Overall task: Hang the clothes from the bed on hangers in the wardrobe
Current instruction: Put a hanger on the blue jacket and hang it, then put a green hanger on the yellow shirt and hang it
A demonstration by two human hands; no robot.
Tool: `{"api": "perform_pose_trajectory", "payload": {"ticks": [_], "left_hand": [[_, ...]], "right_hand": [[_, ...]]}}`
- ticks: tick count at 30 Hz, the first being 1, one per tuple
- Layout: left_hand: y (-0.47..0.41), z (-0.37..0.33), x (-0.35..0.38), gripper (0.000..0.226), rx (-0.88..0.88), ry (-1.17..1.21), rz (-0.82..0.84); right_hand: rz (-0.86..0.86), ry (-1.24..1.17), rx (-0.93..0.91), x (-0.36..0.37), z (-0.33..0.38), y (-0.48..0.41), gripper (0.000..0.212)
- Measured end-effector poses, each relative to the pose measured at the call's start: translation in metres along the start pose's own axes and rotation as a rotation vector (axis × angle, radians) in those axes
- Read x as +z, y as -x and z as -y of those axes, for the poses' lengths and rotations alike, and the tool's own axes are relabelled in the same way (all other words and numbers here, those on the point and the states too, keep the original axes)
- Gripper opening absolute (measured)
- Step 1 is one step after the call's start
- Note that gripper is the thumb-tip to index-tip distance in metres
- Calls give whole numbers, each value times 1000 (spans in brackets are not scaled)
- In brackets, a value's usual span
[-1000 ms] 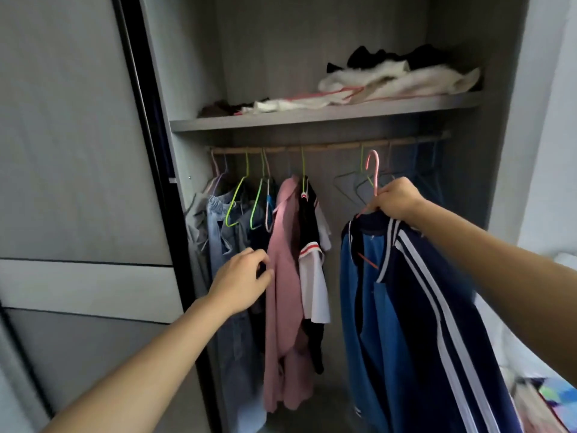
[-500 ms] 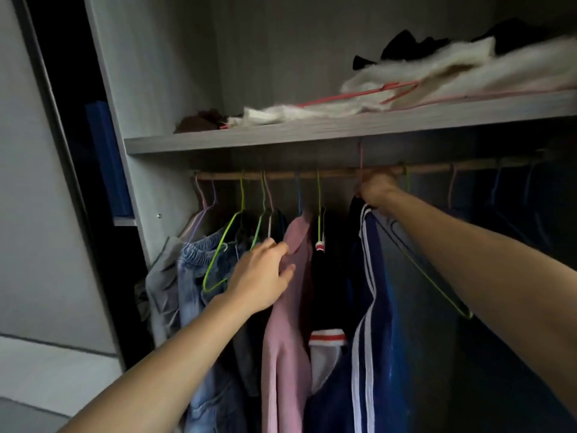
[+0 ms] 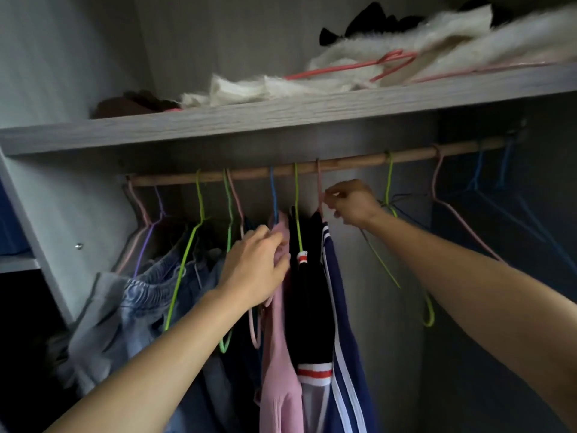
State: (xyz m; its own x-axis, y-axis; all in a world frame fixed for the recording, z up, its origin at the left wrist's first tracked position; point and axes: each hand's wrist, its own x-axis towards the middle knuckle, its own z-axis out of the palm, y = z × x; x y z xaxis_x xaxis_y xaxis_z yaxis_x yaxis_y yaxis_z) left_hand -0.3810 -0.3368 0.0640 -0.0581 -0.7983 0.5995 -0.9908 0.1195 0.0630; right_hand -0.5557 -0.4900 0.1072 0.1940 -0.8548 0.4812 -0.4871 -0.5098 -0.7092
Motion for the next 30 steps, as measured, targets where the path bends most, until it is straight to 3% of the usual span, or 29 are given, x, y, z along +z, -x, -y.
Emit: {"api": "perform_pose_trajectory", "payload": {"ticks": [2, 4, 7, 9, 12, 16, 23, 30], "left_hand": [[-8, -3, 3, 24, 40, 50, -66], [-13, -8, 9, 23, 88, 95, -96], [-15, -16, 23, 25, 178, 123, -94], [-14, -19, 30, 25, 238, 120, -103], [-12, -20, 36, 28, 279, 141, -105], [-10, -24, 31, 26, 291, 178, -156], [14, -70, 15, 16, 354, 277, -102], [82, -171, 23, 12, 408, 394, 42]], "right_hand": [[-321, 265, -75, -21, -4, 15, 24], [-500, 438, -107, -35, -15, 36, 31], [-291, 524, 195, -39, -40, 51, 56], [-187, 434, 402, -35, -54, 53, 43], [-307, 306, 388, -39, -51, 51, 16], [-408, 398, 310, -65, -20, 55, 22], [-354, 580, 168, -104, -10, 147, 21], [-387, 647, 297, -193, -39, 313, 21]]}}
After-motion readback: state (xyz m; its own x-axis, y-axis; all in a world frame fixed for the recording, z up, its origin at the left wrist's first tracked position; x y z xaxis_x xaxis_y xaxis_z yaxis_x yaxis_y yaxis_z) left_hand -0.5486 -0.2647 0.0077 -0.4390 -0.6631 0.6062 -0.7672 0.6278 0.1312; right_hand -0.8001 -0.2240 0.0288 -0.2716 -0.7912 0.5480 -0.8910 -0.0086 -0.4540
